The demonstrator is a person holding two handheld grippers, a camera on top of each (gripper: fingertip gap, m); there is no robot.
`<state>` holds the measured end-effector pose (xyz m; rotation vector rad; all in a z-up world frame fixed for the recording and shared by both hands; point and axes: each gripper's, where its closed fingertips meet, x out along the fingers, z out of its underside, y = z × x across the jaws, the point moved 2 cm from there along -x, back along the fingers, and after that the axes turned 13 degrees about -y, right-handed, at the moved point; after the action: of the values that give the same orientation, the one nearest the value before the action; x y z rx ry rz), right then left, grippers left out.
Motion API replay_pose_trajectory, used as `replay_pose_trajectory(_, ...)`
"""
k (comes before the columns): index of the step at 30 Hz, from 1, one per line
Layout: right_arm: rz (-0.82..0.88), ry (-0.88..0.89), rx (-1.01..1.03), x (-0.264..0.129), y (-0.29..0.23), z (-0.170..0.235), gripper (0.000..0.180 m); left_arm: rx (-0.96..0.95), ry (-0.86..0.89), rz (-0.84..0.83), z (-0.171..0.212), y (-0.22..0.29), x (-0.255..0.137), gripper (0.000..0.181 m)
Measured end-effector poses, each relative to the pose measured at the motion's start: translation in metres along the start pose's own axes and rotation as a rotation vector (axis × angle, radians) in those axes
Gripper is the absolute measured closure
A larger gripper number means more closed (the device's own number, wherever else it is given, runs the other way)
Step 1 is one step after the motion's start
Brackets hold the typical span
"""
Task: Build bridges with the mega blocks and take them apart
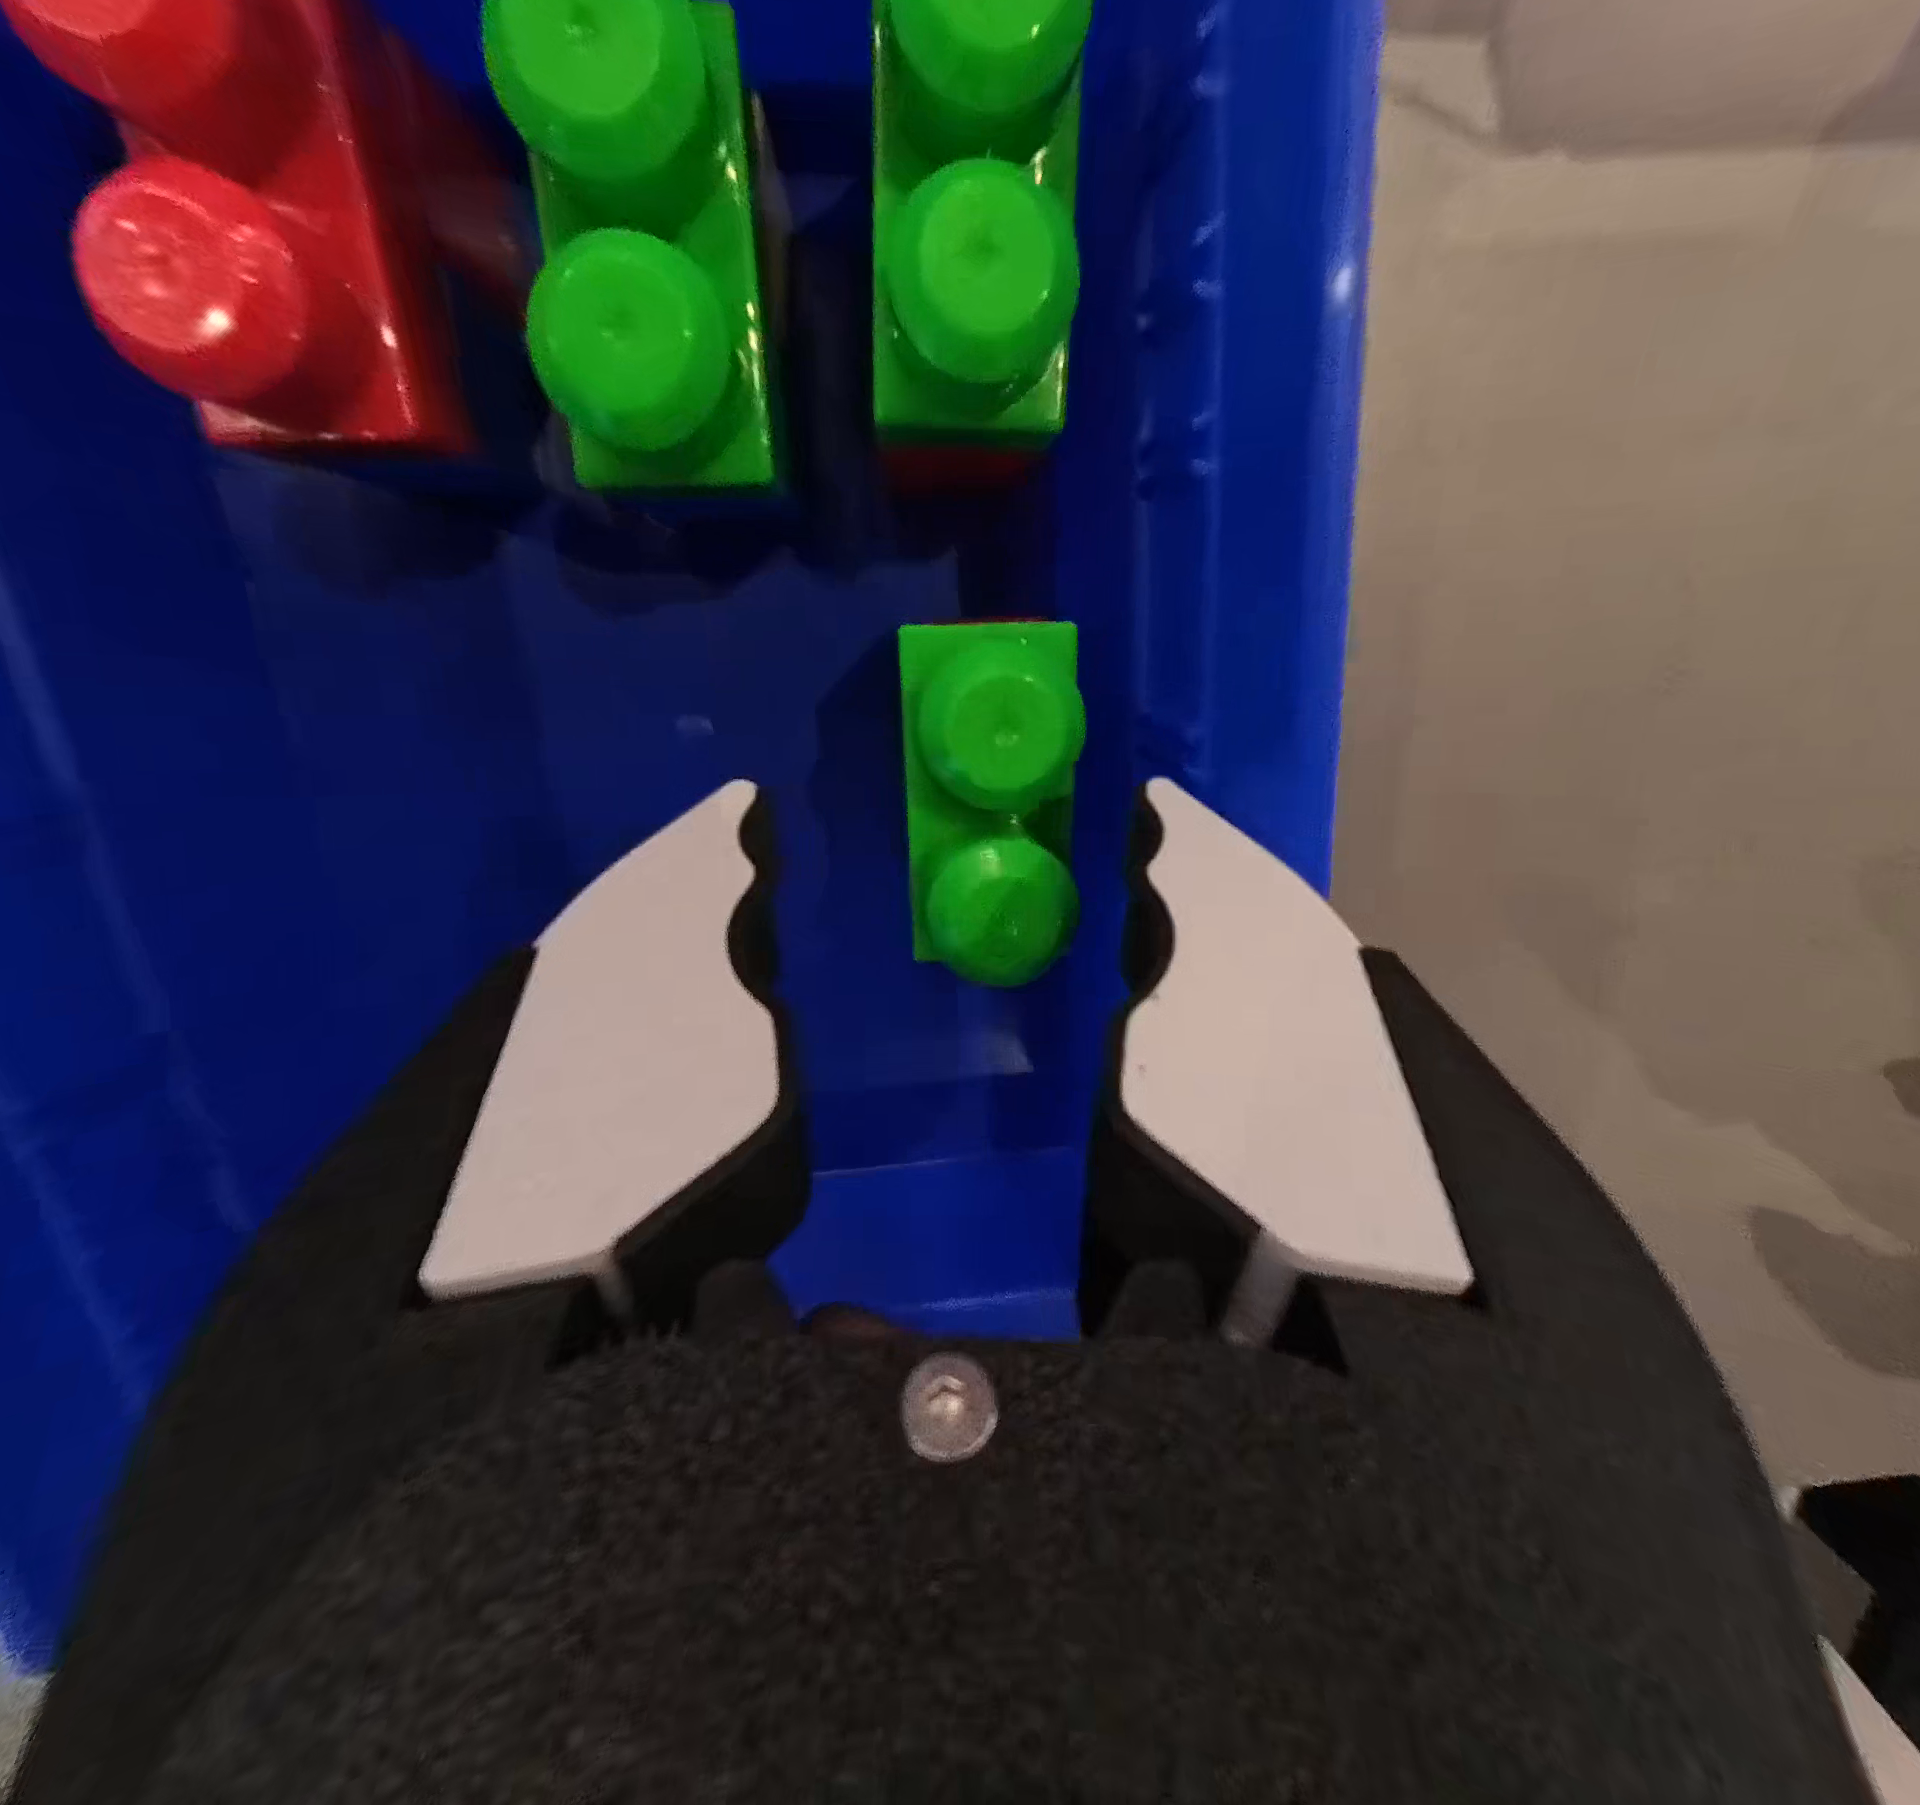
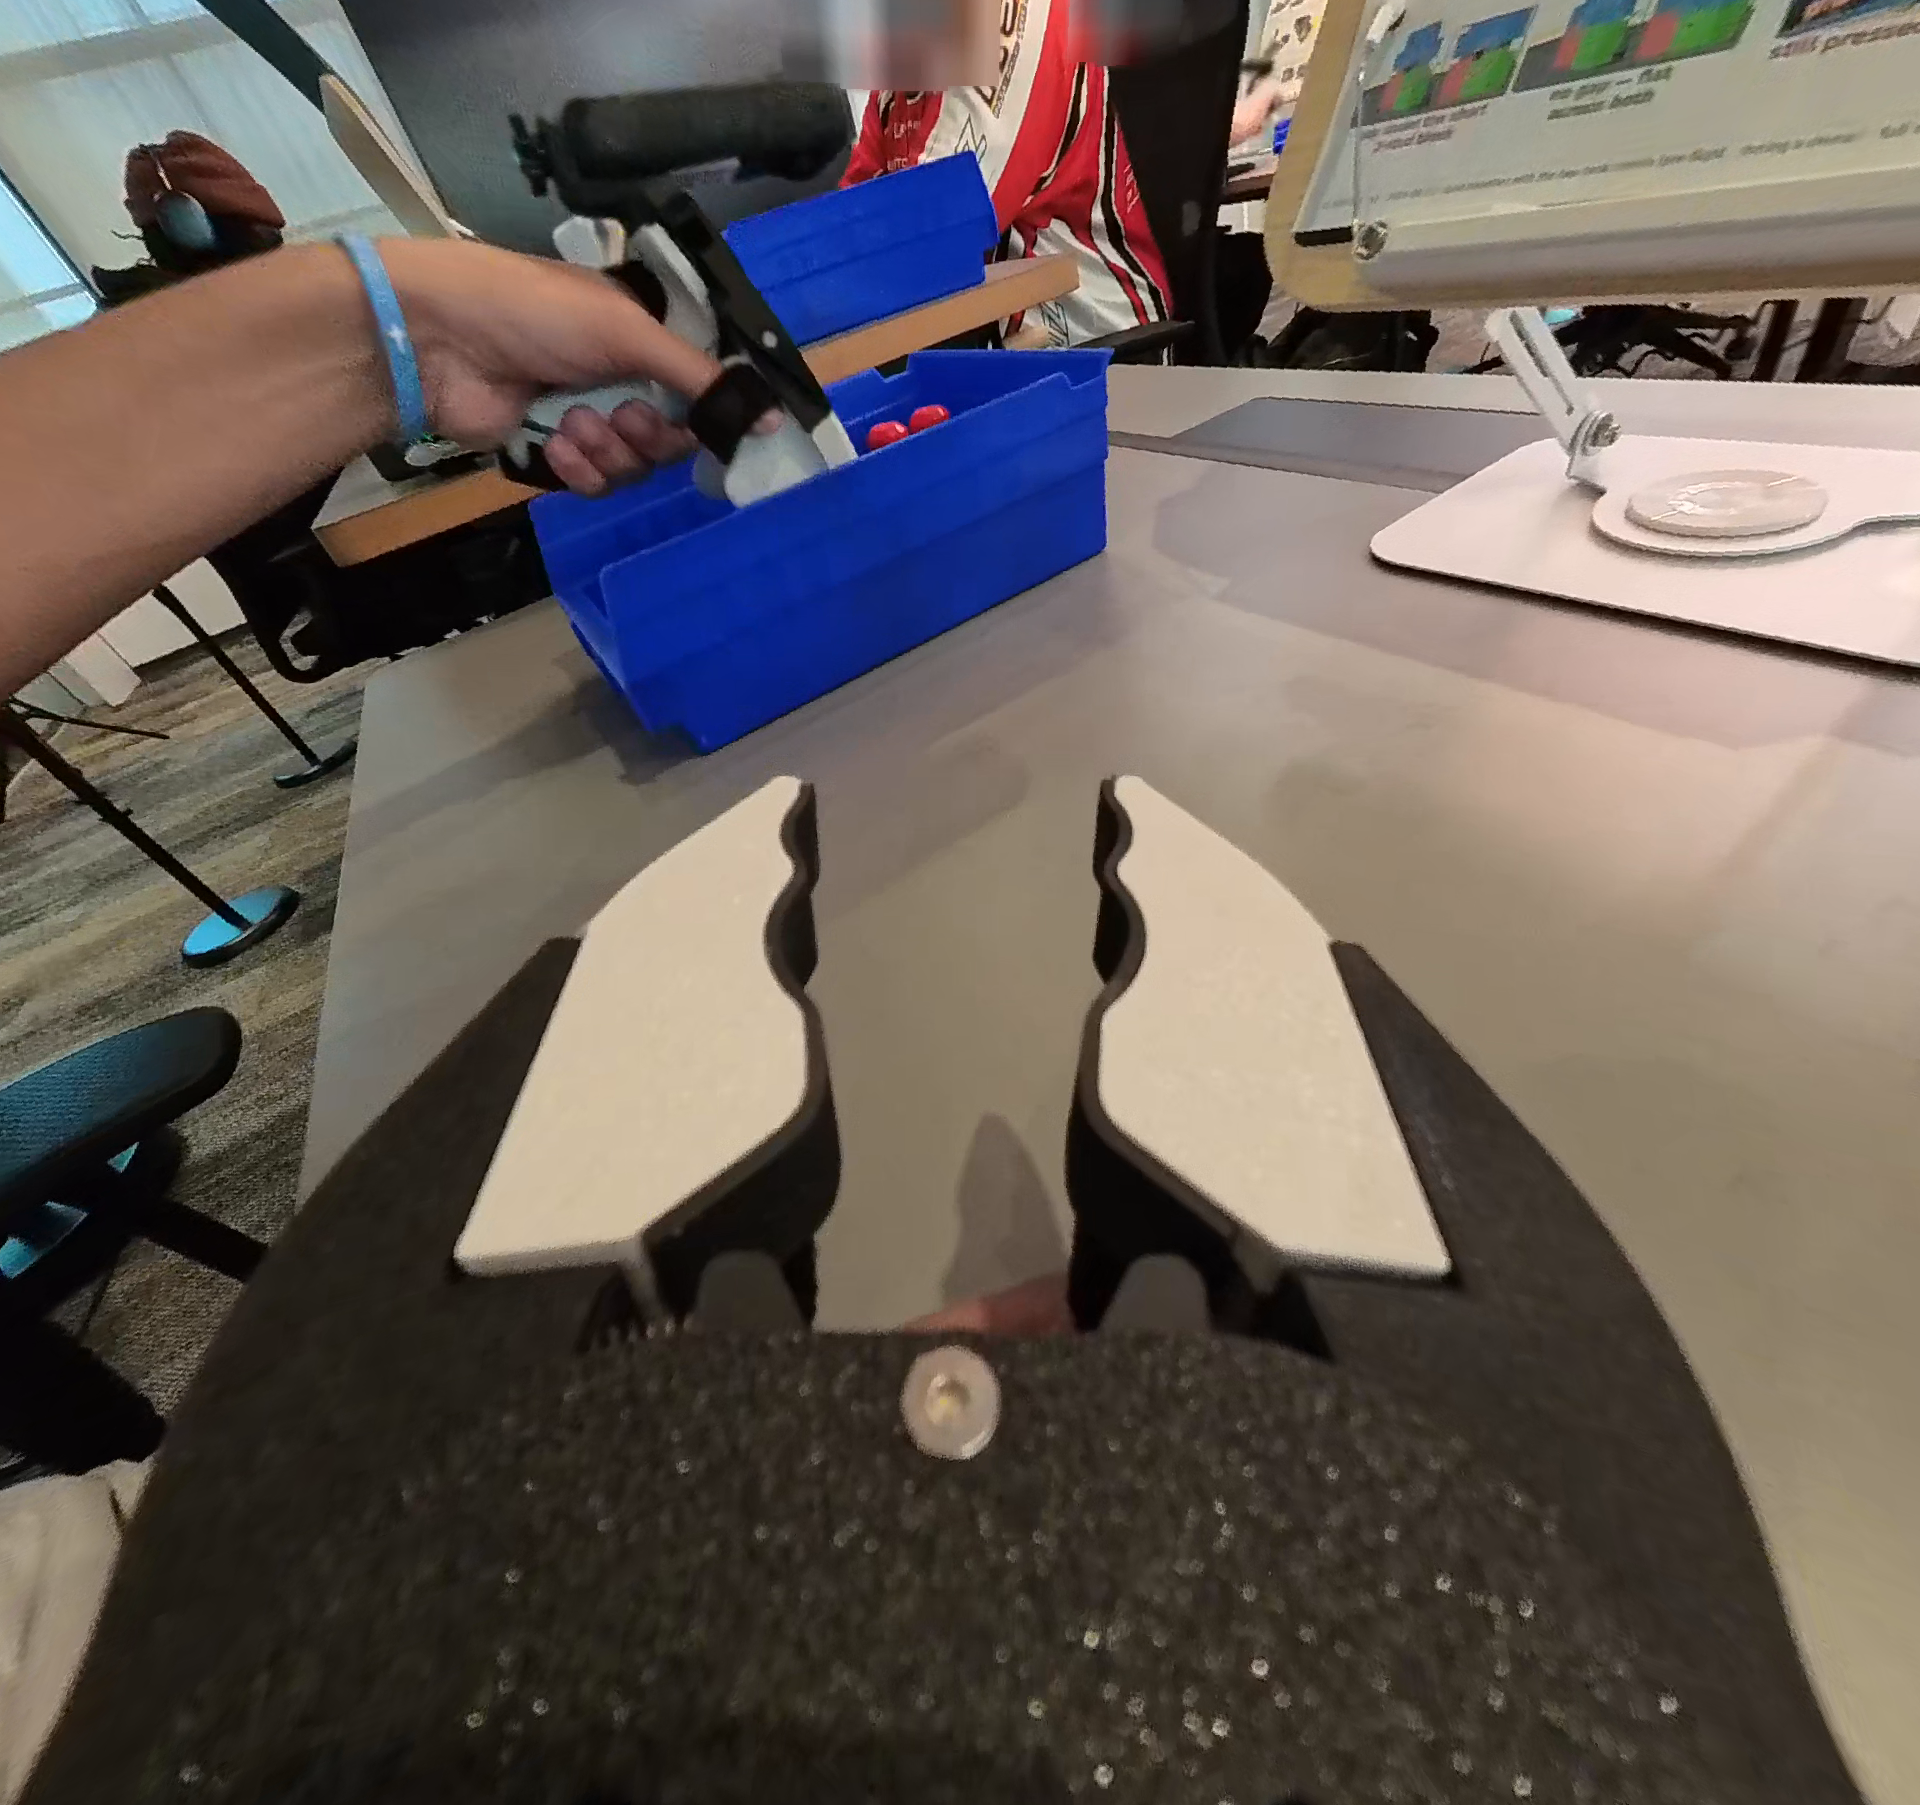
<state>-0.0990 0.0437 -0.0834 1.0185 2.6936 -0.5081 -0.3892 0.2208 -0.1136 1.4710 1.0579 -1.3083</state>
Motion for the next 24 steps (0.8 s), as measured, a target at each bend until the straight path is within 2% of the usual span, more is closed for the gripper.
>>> replay_pose_trajectory(3, 0.001, -0.005, 0.013, -0.002, 0.003, 0.001, 0.129, 0.000, -0.049, -0.006, 0.001, -0.004, 0.015, 0.118)
replay_pose_trajectory(5, 0.002, -0.007, 0.020, -0.002, 0.004, 0.002, 0.129, 0.032, -0.066, 0.038, 0.002, 0.000, 0.019, 0.146)
replay_pose_trajectory(12, 0.000, -0.018, 0.019, -0.001, 0.004, 0.004, 0.130, 0.101, -0.043, 0.003, 0.005, -0.012, 0.008, 0.146)
replay_pose_trajectory(16, 0.007, -0.018, 0.018, -0.001, 0.005, 0.004, 0.131, 0.196, 0.115, 0.012, 0.006, -0.009, -0.034, 0.146)
replay_pose_trajectory(19, 0.007, -0.013, 0.018, -0.001, 0.005, 0.003, 0.132, 0.285, 0.289, 0.088, 0.014, 0.009, -0.078, 0.146)
replay_pose_trajectory(24, -0.008, 0.008, 0.013, -0.002, 0.004, 0.000, 0.132, 0.506, 0.555, 0.282, 0.045, 0.071, -0.131, 0.146)
